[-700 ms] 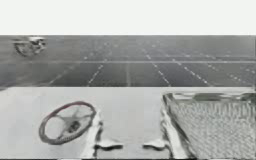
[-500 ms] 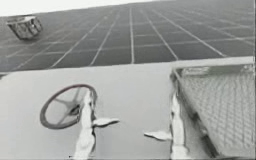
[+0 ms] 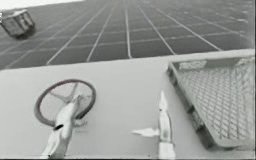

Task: Pick up and drop off the object

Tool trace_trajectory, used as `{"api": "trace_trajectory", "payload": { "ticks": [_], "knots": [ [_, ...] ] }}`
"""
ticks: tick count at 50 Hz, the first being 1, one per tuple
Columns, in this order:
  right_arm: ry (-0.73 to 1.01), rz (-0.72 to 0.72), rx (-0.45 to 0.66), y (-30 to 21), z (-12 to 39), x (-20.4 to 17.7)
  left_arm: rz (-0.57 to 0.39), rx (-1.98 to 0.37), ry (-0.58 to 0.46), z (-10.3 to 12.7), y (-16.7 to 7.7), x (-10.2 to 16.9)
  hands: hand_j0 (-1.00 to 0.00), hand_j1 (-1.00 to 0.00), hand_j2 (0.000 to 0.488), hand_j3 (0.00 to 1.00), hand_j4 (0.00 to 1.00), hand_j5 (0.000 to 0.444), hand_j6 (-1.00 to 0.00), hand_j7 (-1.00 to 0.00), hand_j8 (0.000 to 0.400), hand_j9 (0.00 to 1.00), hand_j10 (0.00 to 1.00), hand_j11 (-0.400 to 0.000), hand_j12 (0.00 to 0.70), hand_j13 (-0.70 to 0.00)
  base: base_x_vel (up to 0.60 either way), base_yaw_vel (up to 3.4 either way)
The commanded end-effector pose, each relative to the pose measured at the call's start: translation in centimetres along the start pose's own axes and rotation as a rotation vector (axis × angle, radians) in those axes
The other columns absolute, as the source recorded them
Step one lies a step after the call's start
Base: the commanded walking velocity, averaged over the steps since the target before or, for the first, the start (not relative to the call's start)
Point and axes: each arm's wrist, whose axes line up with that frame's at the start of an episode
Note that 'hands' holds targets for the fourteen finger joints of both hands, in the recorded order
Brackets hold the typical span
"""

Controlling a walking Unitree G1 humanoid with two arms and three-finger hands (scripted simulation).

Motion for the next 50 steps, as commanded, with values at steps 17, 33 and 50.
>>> {"api": "trace_trajectory", "payload": {
  "ticks": [17, 33, 50],
  "knots": [
    [0.011, 0.074, -0.020, 1.8, -1.7, 0.3, -0.242, -1.006, 0.171, 20.2, 4.7, -1.3, -1.00, -1.00, 0.000, 0.00, 0.00, 0.000, -1.00, -1.00, 0.400, 0.00, 0.00, 0.000, 0.700, 0.000, 0.00, 0.00],
    [-0.306, -0.104, -0.081, 11.7, 0.3, 8.6, -0.473, -2.045, -0.294, 8.3, 8.7, -10.2, -1.00, -1.00, 0.000, 0.00, 0.00, 0.000, -1.00, -1.00, 0.400, 0.00, 0.00, 0.000, 0.700, 0.000, 0.00, 0.00],
    [-0.658, -0.197, 0.189, 14.4, 0.8, 16.4, -0.499, -1.989, -0.225, 8.5, 6.9, -11.5, -1.00, -1.00, 0.000, 1.00, 1.00, 0.000, -1.00, -1.00, 0.400, 1.00, 1.00, -0.400, 0.700, -0.700, 0.00, 0.00]
  ]
}}
